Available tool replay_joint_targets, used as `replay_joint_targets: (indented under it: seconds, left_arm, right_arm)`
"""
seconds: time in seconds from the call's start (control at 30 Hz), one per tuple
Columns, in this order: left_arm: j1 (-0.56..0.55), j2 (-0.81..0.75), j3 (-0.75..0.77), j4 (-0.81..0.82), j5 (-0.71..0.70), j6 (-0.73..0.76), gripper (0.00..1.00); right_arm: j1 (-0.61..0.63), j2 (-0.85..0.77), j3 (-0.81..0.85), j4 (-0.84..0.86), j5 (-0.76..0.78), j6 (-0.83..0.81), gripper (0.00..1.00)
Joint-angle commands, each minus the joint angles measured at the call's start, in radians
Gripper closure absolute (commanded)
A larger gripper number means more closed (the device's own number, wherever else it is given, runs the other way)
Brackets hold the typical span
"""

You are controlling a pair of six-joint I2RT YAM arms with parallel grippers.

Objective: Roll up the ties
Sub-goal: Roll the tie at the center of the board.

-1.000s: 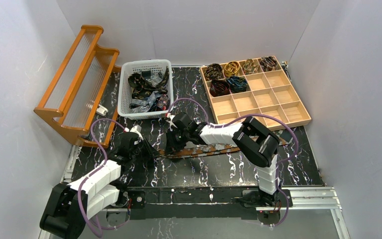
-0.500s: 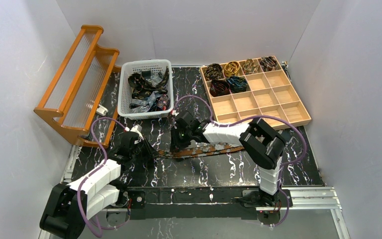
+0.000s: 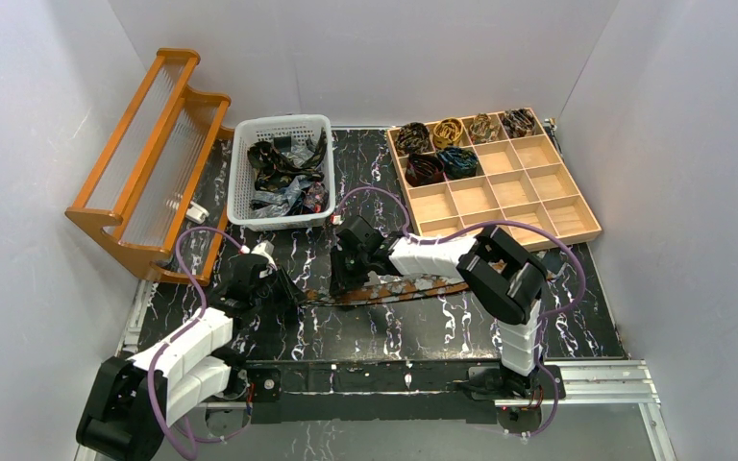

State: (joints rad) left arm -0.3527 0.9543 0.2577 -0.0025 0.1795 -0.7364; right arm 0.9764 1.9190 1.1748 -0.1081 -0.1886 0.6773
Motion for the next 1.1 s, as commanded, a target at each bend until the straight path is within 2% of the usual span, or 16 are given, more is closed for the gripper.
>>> replay_joint_targets:
  seconds: [0.0, 0.2, 0.37, 0.4, 0.43, 0.57, 0.73, 0.9, 1.07]
  left_arm:
    - [-0.002, -0.008, 0.018, -0.093, -0.034, 0.011, 0.81]
    - [-0.002, -0.018, 0.036, -0.106, -0.031, 0.009, 0.79]
    - [-0.002, -0.04, 0.053, -0.117, -0.033, -0.008, 0.73]
    - [-0.002, -0.045, 0.057, -0.117, -0.031, -0.013, 0.71]
    - [-0.002, -0.049, 0.061, -0.12, -0.03, -0.016, 0.69]
    - [-0.002, -0.066, 0.078, -0.138, -0.037, -0.023, 0.62]
    - [-0.002, -0.095, 0.107, -0.188, -0.061, -0.03, 0.54]
    - [-0.001, -0.141, 0.135, -0.256, -0.106, -0.037, 0.5]
    - [-0.001, -0.159, 0.166, -0.311, -0.14, -0.027, 0.47]
  right_arm:
    - [-0.002, -0.043, 0.057, -0.091, 0.014, -0.056, 0.73]
    - [-0.002, -0.09, 0.169, -0.21, 0.056, -0.069, 0.54]
    - [-0.004, -0.218, 0.076, -0.145, 0.173, -0.015, 0.15]
    - [-0.004, -0.245, 0.05, -0.126, 0.25, 0.017, 0.05]
    - [-0.004, -0.272, 0.033, -0.102, 0.29, 0.047, 0.02]
    - [-0.004, -0.325, -0.065, -0.041, 0.33, 0.064, 0.01]
    - [-0.042, -0.23, -0.048, -0.101, 0.079, 0.132, 0.02]
    - [-0.041, -0.242, -0.17, 0.122, -0.031, 0.266, 0.12]
    - [-0.042, -0.231, -0.172, 0.14, -0.04, 0.268, 0.24]
